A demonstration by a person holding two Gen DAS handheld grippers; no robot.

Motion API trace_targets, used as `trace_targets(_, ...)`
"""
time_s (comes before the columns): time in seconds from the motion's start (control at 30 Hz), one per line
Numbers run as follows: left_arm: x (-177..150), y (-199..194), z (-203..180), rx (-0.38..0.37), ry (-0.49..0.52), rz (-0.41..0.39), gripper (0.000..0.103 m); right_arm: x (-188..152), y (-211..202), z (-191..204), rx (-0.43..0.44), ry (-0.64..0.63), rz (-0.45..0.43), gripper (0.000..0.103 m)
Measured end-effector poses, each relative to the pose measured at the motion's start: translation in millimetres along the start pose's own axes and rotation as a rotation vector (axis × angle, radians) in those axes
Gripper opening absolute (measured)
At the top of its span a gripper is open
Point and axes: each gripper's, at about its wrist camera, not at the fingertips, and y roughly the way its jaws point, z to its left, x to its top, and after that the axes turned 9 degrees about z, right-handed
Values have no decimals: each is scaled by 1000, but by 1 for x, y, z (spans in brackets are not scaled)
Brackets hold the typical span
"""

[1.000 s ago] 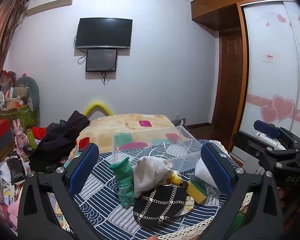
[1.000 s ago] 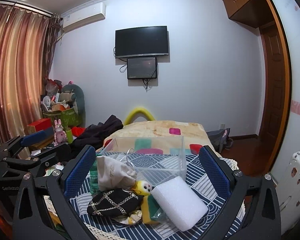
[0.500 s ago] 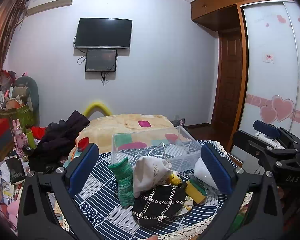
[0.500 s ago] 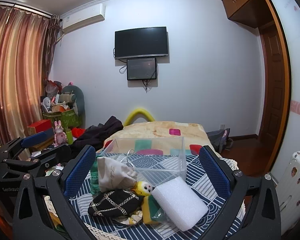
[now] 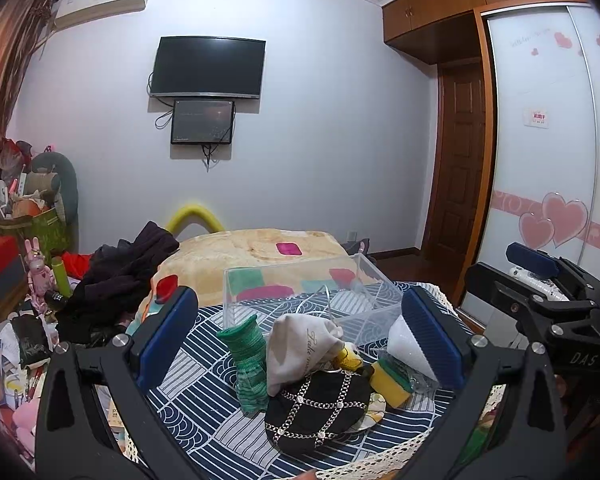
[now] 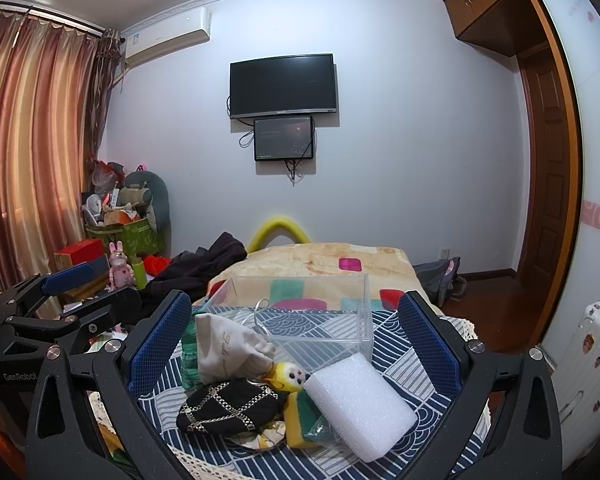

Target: Organize soft objects

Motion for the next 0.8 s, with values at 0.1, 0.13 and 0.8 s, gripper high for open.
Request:
trace_targets(0.1,0,0,0,-3,-2,1,103,0,0,0,0,-2,1,103)
trace_targets(0.13,0,0,1,-6,-1,2,103,0,0,0,2,-2,1,103)
trace_targets(0.8,-16,59,45,0,-108,172,60,-34,40,-34,-14,-12,181,88)
